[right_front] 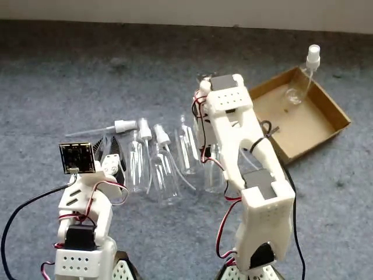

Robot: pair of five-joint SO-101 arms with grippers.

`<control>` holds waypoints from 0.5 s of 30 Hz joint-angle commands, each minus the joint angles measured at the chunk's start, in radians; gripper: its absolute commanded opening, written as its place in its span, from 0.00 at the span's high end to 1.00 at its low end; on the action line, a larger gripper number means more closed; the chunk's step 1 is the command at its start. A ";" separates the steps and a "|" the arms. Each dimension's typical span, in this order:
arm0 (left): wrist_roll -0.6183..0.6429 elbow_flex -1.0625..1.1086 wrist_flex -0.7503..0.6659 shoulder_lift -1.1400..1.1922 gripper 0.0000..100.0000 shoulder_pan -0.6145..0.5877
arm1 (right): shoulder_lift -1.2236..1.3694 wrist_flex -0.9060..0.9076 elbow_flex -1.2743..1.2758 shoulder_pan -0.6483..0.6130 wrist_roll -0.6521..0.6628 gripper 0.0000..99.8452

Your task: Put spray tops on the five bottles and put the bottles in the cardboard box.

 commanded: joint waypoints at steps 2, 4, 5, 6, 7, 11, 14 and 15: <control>-0.015 0.019 -0.020 -0.002 0.96 0.018 | -0.036 -0.024 -0.022 -0.073 -0.021 0.66; -0.015 0.019 -0.020 -0.002 0.96 0.018 | -0.035 -0.082 -0.024 -0.076 -0.069 0.66; -0.015 0.019 -0.020 -0.002 0.96 0.018 | -0.035 -0.114 -0.024 -0.068 -0.092 0.66; -0.015 0.019 -0.020 -0.002 0.96 0.018 | -0.035 -0.145 -0.022 -0.054 -0.110 0.66; -0.015 0.019 -0.020 -0.002 0.96 0.018 | -0.033 -0.160 -0.021 -0.044 -0.123 0.66; -0.015 0.019 -0.020 -0.002 0.96 0.018 | -0.004 -0.163 -0.019 0.001 -0.132 0.67; -0.015 0.019 -0.020 -0.002 0.96 0.018 | 0.042 -0.147 -0.021 0.012 -0.126 0.73; -0.015 0.019 -0.020 -0.002 0.96 0.018 | 0.058 -0.147 -0.021 0.012 -0.124 0.74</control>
